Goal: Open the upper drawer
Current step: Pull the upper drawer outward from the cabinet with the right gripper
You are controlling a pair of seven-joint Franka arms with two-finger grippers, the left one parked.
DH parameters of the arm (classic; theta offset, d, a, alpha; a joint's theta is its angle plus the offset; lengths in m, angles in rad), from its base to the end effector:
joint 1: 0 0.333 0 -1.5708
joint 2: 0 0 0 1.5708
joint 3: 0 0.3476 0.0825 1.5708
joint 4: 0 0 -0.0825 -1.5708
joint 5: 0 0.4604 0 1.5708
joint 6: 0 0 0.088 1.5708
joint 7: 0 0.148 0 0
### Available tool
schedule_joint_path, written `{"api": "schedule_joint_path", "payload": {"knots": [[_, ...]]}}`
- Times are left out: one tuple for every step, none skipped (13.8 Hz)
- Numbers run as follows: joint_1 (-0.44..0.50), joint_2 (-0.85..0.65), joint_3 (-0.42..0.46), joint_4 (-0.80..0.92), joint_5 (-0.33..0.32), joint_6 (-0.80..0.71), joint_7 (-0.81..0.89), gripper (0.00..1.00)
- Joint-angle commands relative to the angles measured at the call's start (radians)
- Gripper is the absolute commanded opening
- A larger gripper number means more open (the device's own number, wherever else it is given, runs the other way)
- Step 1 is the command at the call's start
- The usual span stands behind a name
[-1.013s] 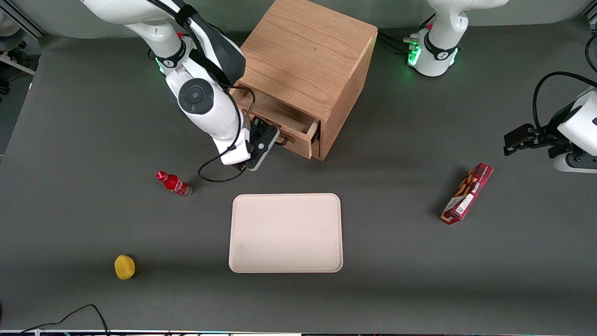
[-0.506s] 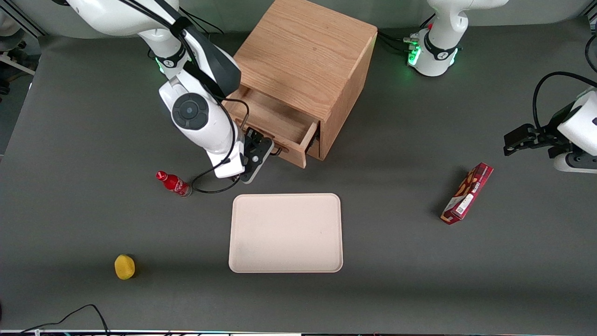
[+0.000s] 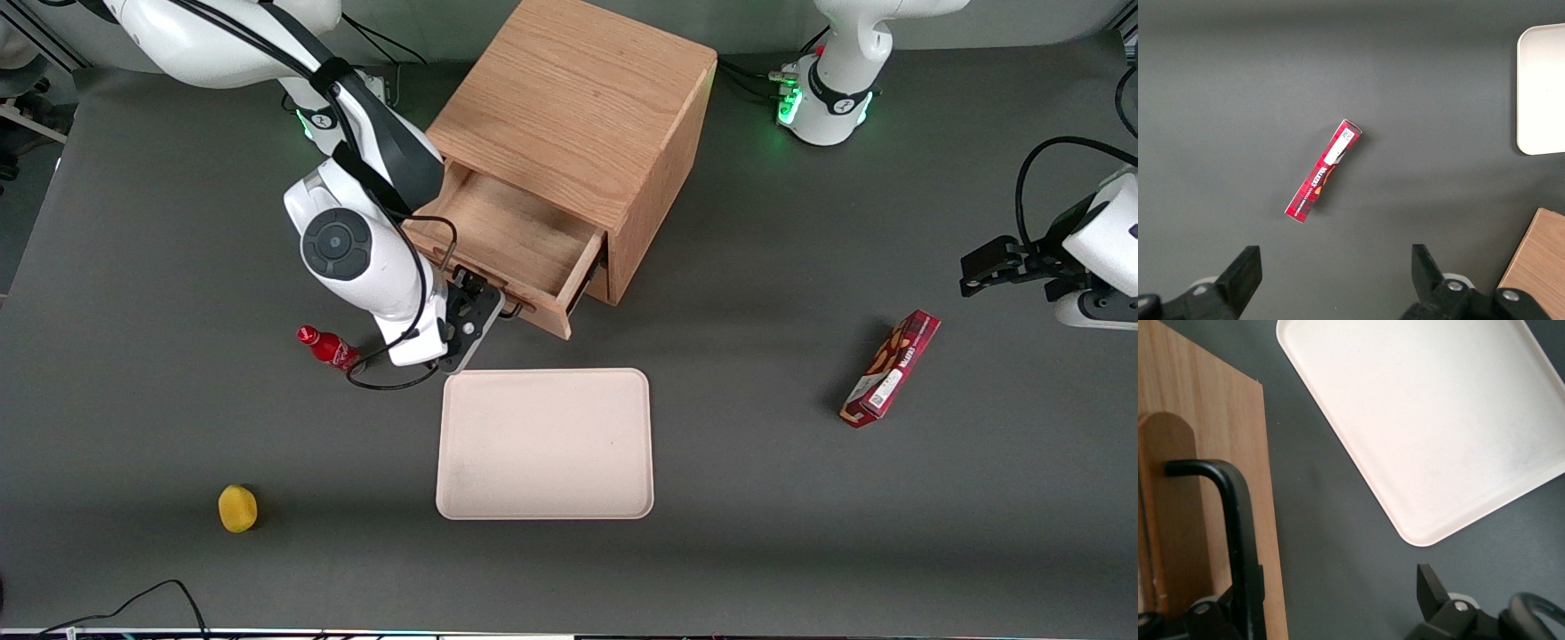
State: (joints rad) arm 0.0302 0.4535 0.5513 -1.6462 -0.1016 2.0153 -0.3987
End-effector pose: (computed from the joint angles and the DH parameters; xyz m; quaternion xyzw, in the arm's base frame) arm 0.6437 0.3692 0.3359 -0.8798 -0.4700 0.0143 0.0693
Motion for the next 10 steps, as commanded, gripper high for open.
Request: {"api": "schedule_joint_path", "payload": {"knots": [[0.016, 0.045, -0.025, 0.037, -0.044, -0.001, -0.032, 1.00], [0.016, 0.048, -0.037, 0.042, -0.044, -0.001, -0.046, 1.00], [0.019, 0.051, -0.045, 0.055, -0.044, -0.001, -0.052, 1.00], [0.016, 0.060, -0.047, 0.062, -0.044, -0.006, -0.064, 1.00], [0.016, 0.065, -0.048, 0.071, -0.046, -0.006, -0.071, 1.00], [0.017, 0.074, -0.059, 0.080, -0.046, -0.006, -0.072, 1.00], [0.023, 0.079, -0.073, 0.089, -0.049, -0.007, -0.072, 1.00], [0.025, 0.080, -0.079, 0.089, -0.059, -0.007, -0.074, 1.00], [0.022, 0.086, -0.079, 0.092, -0.069, -0.007, -0.080, 1.00], [0.019, 0.092, -0.079, 0.100, -0.070, -0.006, -0.084, 1.00]]}}
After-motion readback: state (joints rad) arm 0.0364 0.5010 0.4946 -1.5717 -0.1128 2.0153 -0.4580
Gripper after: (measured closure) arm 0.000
